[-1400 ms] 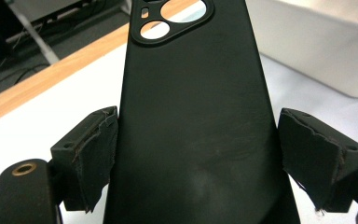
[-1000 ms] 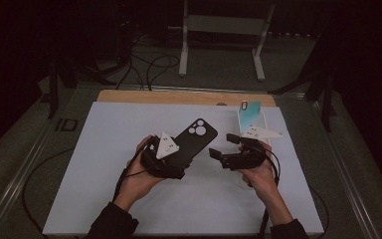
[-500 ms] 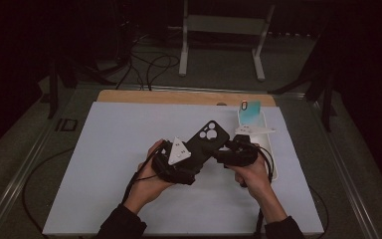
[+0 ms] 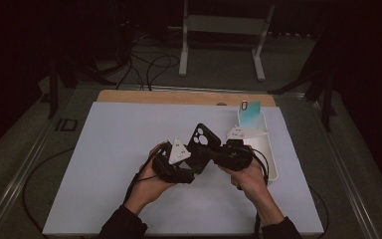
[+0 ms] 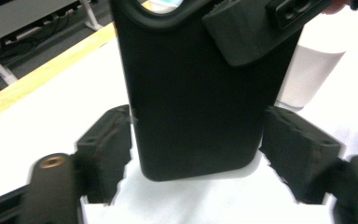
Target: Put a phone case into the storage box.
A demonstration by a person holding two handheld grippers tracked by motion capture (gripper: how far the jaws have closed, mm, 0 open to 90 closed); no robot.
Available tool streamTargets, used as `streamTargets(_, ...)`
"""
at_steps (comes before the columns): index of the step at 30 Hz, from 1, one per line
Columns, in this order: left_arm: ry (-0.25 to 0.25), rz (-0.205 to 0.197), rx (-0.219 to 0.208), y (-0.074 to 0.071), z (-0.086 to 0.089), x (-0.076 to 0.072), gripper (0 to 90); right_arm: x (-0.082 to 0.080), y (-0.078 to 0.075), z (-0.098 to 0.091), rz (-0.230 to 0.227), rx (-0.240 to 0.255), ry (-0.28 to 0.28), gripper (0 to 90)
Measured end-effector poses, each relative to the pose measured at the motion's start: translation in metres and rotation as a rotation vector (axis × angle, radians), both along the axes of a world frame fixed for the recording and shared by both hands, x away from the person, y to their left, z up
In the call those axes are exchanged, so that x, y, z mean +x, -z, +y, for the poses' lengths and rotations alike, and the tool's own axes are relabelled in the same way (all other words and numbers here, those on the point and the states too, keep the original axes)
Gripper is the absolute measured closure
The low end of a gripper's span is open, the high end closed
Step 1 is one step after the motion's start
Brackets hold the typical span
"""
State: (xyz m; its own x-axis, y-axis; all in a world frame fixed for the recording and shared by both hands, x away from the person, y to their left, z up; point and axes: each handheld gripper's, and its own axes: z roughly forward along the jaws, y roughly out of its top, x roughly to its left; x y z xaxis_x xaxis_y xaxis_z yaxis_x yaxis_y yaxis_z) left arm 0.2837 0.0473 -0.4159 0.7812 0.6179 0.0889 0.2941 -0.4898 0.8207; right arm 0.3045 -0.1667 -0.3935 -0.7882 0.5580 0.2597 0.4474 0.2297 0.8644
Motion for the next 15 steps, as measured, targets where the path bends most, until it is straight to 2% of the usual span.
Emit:
streamTargets(7,-0.006,0.025,-0.017,0.000,0.010,0.003,24.5,0.003,0.002,-0.006,-0.004,-0.009,0.005,86.3)
streamTargets(15,-0.006,0.052,-0.064,-0.003,0.025,0.007,24.1,0.005,0.003,-0.016,-0.019,-0.009,0.023,86.3)
